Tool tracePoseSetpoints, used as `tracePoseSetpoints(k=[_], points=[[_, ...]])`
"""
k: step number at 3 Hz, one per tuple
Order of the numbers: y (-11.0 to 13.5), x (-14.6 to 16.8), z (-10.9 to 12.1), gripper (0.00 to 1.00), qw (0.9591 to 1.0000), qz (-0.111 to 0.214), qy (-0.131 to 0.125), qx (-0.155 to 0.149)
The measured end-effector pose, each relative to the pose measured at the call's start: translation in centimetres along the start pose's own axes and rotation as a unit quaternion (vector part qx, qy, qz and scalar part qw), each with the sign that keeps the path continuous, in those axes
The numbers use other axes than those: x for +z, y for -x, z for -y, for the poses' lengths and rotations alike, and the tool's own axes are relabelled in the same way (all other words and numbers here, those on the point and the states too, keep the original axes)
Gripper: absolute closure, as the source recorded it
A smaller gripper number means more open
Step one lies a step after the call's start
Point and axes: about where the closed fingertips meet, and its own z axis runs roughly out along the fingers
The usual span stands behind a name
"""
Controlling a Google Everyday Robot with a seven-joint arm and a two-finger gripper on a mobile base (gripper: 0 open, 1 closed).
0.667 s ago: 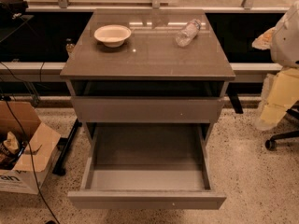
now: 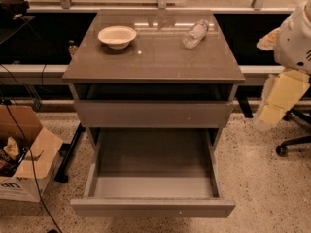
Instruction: Place water bottle into middle drawer
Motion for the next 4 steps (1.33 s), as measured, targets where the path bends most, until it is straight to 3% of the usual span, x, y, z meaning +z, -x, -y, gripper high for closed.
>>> tracePoseSetpoints(k=[1,2,3,4], points=[[1.0,1.5,1.7,0.0,0.999,0.041,-0.007,0.017],[1.9,3.0,4.3,0.0,0.9952,0.09,-0.015,0.036],[3.3,6.8,9.4,0.0,0.9906,0.131,-0.001,0.039],[3.3,7.0,9.7,0.0,0.9904,0.132,-0.001,0.04]])
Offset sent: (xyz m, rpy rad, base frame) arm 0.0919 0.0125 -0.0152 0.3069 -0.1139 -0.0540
